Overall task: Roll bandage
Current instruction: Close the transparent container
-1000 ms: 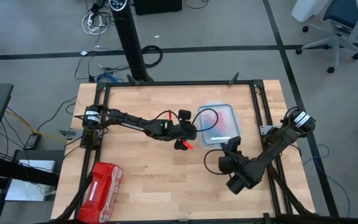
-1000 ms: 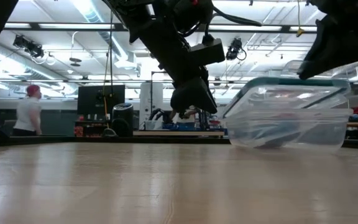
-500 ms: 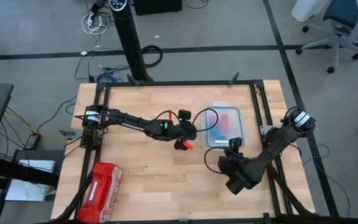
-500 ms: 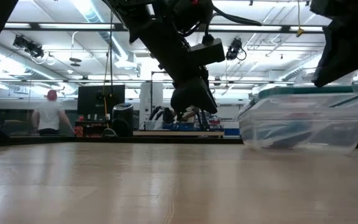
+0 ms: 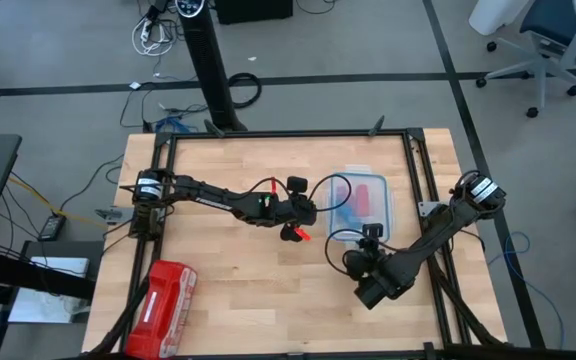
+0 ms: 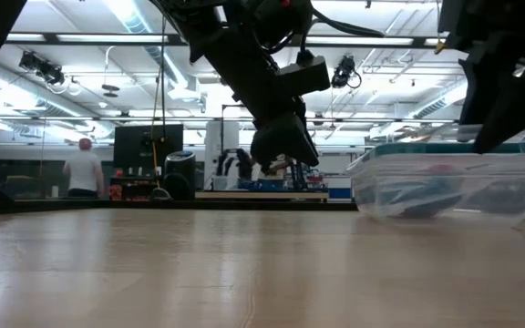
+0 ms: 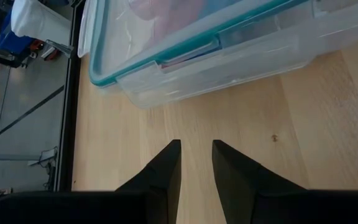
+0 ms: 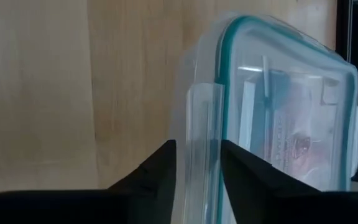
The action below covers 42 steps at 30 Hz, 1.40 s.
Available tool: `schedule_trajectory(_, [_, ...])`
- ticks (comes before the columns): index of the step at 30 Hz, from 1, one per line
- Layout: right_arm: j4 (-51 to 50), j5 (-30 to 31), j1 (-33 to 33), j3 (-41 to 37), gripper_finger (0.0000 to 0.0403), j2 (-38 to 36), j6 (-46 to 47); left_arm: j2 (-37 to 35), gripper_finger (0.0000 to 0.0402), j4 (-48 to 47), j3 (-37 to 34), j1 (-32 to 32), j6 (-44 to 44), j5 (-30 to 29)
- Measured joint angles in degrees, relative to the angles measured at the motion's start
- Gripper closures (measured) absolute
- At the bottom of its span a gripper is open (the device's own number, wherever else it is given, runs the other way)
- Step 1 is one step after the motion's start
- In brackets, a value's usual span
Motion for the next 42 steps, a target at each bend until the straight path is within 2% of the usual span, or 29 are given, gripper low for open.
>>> schedule_trajectory(6, [-0.84,-0.51,-0.02,0.74,0.0259,0.00,0.07,0.00,0.0307,-0.01,0.00,0.00,0.00,0.00])
schedule_trajectory(12, [-6.60,-3.58,0.34,6.90,0.0257,0.00,3.74,0.00,0.0307,-0.03,0.00,0.00,0.00,0.00])
schedule_trajectory(18, [-20.05,-11.36,2.52,10.13,0.0256,-0.02,16.30,0.00,0.0307,-0.05,0.00,0.00,-0.04,0.01])
schedule_trajectory(21, [-25.51,-11.06,4.09,10.08,0.0259,-0.03,24.31,0.00,0.0307,-0.06,0.00,0.00,-0.43,0.05])
schedule_trajectory(26, [-24.87,-8.85,3.47,6.62,0.0266,-3.36,32.44,0.00,0.0307,-0.01,0.00,0.00,-1.31,2.04])
schedule_trajectory(31, [-25.06,-10.83,2.23,2.47,0.0280,-7.91,41.65,0.00,0.0307,0.01,0.00,0.00,-1.31,2.10])
schedule_trajectory(36, [-24.94,-15.56,1.68,-2.77,0.0290,-11.56,49.86,0.00,0.0307,0.06,0.00,0.00,-1.31,2.10])
schedule_trajectory(39, [-24.82,-15.42,1.17,-5.84,0.0292,-13.43,51.34,0.00,0.0307,0.32,0.00,0.00,-1.31,2.10])
schedule_trajectory(42, [-24.39,-12.17,-0.65,-8.25,0.0293,-15.07,51.10,0.00,0.0307,1.44,0.00,0.00,-1.31,2.19])
